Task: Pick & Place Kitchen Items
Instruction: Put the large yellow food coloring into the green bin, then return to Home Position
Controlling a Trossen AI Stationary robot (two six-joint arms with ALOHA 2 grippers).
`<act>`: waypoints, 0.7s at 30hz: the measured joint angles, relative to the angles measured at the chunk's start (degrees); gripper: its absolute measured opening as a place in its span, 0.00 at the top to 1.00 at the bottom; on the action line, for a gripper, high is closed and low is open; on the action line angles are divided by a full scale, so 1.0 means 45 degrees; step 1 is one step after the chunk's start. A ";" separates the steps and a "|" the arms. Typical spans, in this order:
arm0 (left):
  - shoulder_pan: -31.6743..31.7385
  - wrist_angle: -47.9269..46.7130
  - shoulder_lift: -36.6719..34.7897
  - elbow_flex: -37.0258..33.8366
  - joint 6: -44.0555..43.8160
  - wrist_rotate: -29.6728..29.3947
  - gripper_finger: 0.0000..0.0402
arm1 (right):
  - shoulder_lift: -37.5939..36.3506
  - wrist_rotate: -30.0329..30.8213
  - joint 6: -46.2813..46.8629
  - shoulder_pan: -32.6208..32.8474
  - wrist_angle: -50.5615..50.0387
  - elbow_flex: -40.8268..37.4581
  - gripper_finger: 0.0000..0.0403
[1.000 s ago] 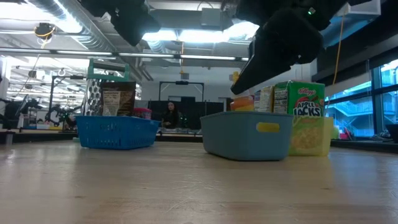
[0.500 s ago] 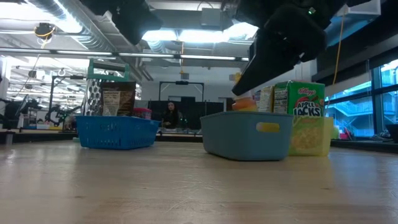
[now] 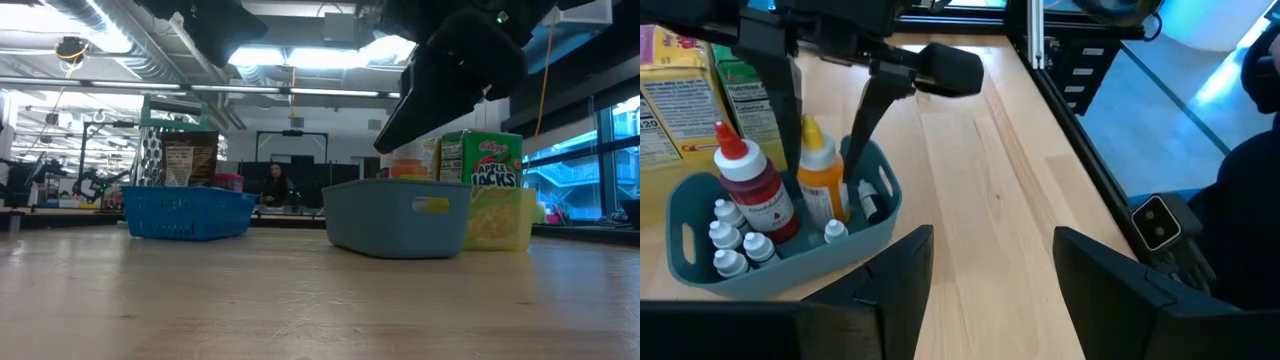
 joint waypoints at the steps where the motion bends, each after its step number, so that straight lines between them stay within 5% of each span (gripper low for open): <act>1: 0.0000 0.0000 0.0000 0.0000 0.0000 0.0002 0.50 | -0.0069 -0.0020 -0.0099 0.0004 0.0002 0.0000 0.62; 12: 0.0000 -0.0015 0.0000 0.0000 -0.0010 0.0068 0.50 | -0.0418 0.0451 -0.0495 0.0086 -0.0158 0.0468 0.62; 21: 0.0000 -0.0141 -0.0523 0.0000 -0.0029 -0.0039 0.50 | -0.0418 0.2248 -0.0585 0.0372 -0.3106 0.2728 0.63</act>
